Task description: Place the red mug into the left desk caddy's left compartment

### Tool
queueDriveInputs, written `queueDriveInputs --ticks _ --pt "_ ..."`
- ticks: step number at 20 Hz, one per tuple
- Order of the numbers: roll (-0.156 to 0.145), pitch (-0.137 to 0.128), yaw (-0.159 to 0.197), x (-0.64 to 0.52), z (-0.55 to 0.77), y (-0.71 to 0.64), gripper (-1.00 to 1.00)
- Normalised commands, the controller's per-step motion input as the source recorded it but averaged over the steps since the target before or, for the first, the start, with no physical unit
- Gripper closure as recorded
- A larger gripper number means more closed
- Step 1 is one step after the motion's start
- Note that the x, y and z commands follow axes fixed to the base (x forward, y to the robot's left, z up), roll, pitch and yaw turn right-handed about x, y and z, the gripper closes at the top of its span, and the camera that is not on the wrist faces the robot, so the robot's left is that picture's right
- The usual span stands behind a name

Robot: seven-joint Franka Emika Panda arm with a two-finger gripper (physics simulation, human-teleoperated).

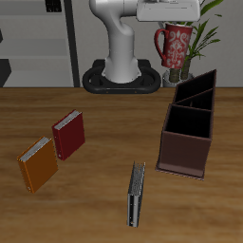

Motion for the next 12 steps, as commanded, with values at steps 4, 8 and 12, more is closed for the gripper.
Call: queueDriveInputs --ticks 4,8,12 --pt "0.024 0.018 -0.023 -0.07 -0.12 0.27 1.0" --pt "0.006 0.026 -0.006 0.01 -0.14 0.17 1.0" --pt "0.015 0.04 -0.003 0.04 -0.19 0.25 1.0"
